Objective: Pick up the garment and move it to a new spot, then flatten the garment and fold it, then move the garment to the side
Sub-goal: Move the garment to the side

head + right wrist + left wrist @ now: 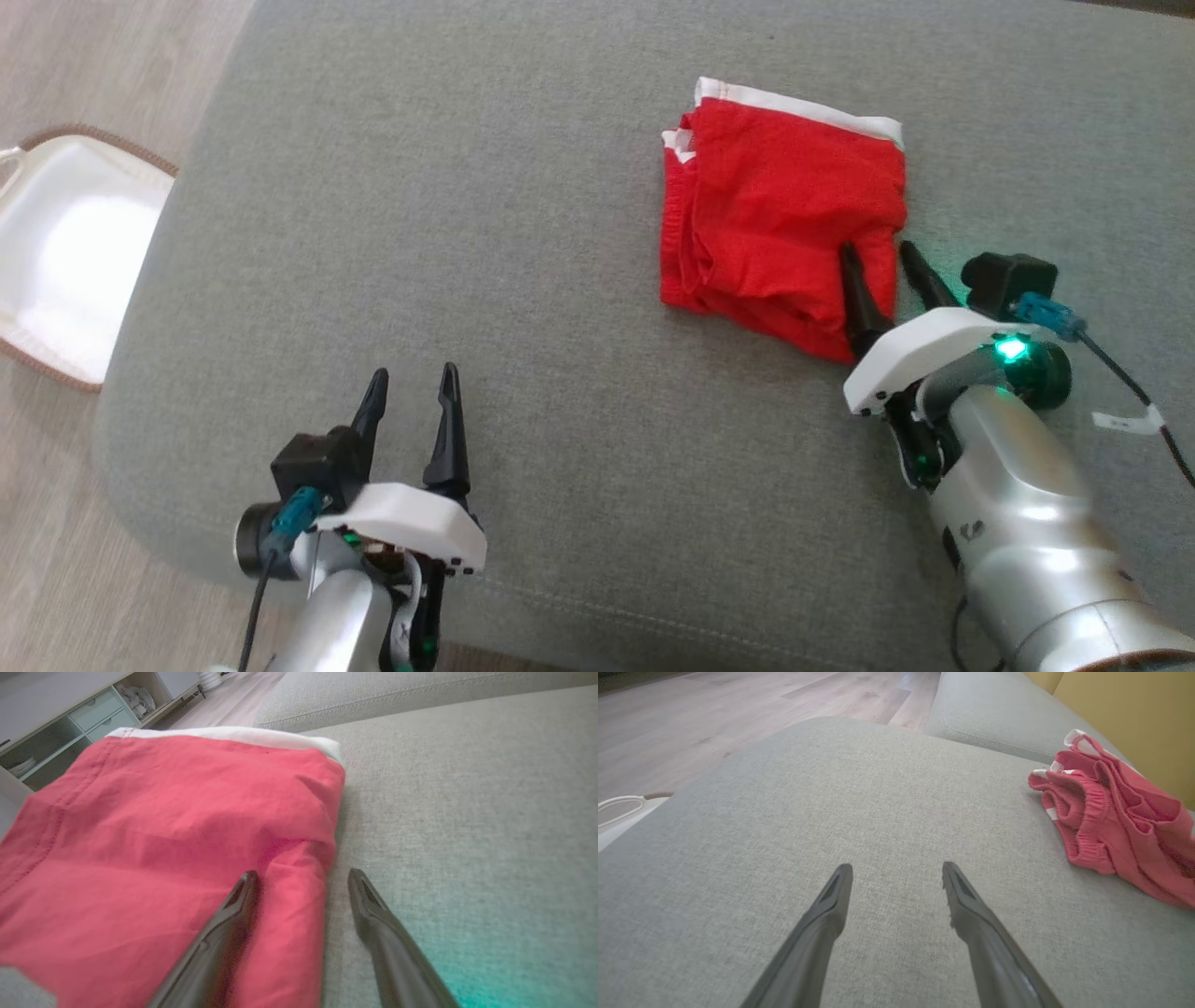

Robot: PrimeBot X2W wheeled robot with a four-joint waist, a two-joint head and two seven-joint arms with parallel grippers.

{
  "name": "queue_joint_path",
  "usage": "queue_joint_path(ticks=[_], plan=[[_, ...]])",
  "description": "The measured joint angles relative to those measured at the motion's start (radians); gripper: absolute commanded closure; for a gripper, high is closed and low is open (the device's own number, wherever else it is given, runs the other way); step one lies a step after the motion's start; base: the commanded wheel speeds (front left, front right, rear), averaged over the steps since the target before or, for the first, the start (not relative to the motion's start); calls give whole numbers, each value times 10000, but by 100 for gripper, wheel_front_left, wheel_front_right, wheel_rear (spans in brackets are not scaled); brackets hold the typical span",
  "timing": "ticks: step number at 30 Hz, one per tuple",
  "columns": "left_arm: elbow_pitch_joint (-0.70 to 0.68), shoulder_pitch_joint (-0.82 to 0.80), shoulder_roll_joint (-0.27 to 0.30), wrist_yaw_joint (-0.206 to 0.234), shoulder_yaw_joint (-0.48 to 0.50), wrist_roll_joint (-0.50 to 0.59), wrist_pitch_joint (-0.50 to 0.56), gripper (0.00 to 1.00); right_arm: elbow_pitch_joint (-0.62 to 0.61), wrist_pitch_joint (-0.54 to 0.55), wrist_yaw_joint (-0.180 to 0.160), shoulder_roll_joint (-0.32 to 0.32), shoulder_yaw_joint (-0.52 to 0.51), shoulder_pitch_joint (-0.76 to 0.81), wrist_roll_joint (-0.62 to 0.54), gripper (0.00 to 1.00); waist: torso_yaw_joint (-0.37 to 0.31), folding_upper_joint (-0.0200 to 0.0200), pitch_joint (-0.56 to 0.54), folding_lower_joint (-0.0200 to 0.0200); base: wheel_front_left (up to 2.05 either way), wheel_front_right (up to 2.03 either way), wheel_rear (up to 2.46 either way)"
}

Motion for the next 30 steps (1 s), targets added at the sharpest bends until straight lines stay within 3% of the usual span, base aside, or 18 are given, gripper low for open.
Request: queue_joint_path(ticks=[1,6,13,30], plan=[[0,-26,0,0,6,0,0,0,58,33,0,-19,159,-62,144,100,-29,0,-19,0,0,0,0],[6,-51,0,-8,48,88,0,0,297,-174,0,15,485,-80,577,100,-328,0,-172,0,0,0,0],[58,1,8,-104,320,276,0,0,228,-418,0,48,780,181,1131,100,-1480,0,-528,0,0,0,0],[276,-92,27,-372,376,608,0,0,-970,-428,0,63,1860,1360,1954,100,-5854,0,-780,0,0,0,0]])
